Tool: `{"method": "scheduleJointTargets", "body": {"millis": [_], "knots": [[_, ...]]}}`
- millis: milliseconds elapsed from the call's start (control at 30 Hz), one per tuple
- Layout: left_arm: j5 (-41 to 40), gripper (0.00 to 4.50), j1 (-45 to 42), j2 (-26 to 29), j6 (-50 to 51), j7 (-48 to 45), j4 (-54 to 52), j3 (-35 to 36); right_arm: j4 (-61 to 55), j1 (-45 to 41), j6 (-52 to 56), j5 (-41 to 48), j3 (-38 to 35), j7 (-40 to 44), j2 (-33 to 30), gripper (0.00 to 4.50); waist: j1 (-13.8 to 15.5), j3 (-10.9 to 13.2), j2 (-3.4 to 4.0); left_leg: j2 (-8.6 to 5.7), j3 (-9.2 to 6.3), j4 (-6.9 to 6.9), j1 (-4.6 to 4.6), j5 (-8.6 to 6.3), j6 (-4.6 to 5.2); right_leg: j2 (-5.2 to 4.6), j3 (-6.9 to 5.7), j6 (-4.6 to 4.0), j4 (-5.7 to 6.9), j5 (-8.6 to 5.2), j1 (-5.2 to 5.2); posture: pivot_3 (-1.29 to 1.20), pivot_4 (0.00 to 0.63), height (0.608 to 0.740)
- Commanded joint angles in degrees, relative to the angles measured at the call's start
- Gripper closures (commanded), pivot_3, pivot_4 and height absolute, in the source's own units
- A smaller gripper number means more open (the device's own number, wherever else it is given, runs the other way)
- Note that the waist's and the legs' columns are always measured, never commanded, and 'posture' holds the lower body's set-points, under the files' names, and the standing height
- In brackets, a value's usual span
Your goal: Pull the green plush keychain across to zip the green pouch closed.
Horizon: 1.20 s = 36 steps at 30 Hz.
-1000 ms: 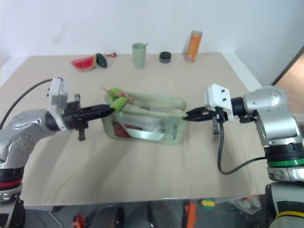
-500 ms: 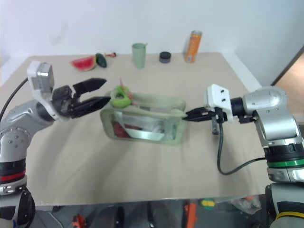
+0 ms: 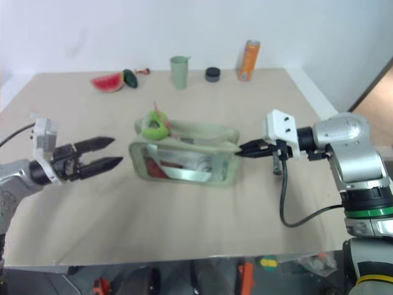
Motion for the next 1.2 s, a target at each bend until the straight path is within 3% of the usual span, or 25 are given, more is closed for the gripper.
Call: {"method": "scheduleJointTargets", "body": {"millis": [33, 267, 300, 367, 533, 700, 1033, 1200], "knots": [[1.4, 0.05, -1.1, -1.6, -1.6, -0.6, 0.2, -2.3, -0.8, -0.2, 0.2, 0.0, 0.9, 0.7, 0.3, 4.5, 0.0, 0.0, 0.0, 0.0, 0.01, 0.0, 0.0, 0.0, 0.0, 0.0, 0.01, 0.0, 0.0, 0.0, 0.0, 0.0, 0.15, 0.74], [3.3, 0.05, -3.5, -4.5, -2.3, -1.3, 2.3, -5.4, -1.4, 0.1, 0.5, 0.0, 0.6, 0.9, -0.3, 4.5, 0.0, 0.0, 0.0, 0.05, -0.02, -0.04, -0.02, -0.01, 0.01, 0.09, 0.0, 0.0, 0.0, 0.0, -0.02, 0.0, 0.15, 0.74], [3.4, 0.56, -3.9, -4.9, -2.4, -1.3, 2.6, -5.5, -1.5, 0.2, 0.6, 0.1, 0.5, 0.9, -0.4, 4.5, 0.0, 0.0, 0.0, 0.05, -0.03, -0.04, -0.02, -0.01, 0.01, 0.09, -0.01, 0.0, 0.0, 0.0, -0.02, 0.0, 0.15, 0.74], [3.1, 1.09, -4.8, -5.8, -2.3, -1.6, 2.9, -5.7, -1.8, 0.6, 0.7, 0.1, 0.3, 0.9, -0.6, 4.5, 0.0, 0.0, 0.0, 0.05, -0.01, -0.04, -0.02, -0.01, 0.01, 0.09, 0.0, 0.0, 0.0, 0.0, -0.02, 0.0, 0.15, 0.74], [2.2, 2.95, -5.7, -6.7, -1.6, -1.5, 2.2, -5.3, -2.0, 0.8, 0.8, 0.1, 0.1, 0.7, -0.8, 4.5, 0.0, 0.0, 0.0, 0.05, -0.02, -0.03, -0.02, -0.01, 0.01, 0.09, 0.0, 0.0, 0.0, 0.0, -0.01, 0.0, 0.15, 0.74], [0.8, 4.48, -5.3, -6.4, -0.5, -1.6, 0.9, -4.4, -1.8, 0.7, 0.6, -0.1, 0.3, 0.7, -0.7, 4.5, 0.0, 0.0, 0.0, 0.05, -0.01, -0.03, -0.03, -0.01, 0.01, 0.08, 0.01, 0.0, 0.0, 0.0, -0.01, 0.0, 0.15, 0.74], [1.9, 4.48, -0.8, -5.2, -0.7, -0.9, -2.5, -4.9, -1.3, -0.3, 3.8, 0.4, 1.0, 1.8, -1.2, 4.5, 0.1, 0.0, -0.01, 0.03, -0.02, -0.03, -0.03, -0.02, -0.01, 0.05, 0.01, 0.0, 0.0, -0.01, -0.01, 0.0, 0.15, 0.74], [3.2, 4.5, 0.5, -5.5, -1.3, -0.4, -2.5, -6.1, -1.0, -1.4, 7.8, 0.9, 0.8, 2.9, -2.0, 2.92, 0.2, 0.0, 0.01, -0.02, -0.01, -0.01, -0.04, -0.02, 0.0, -0.04, 0.03, 0.0, 0.0, -0.01, -0.01, 0.0, 0.15, 0.74]]}}
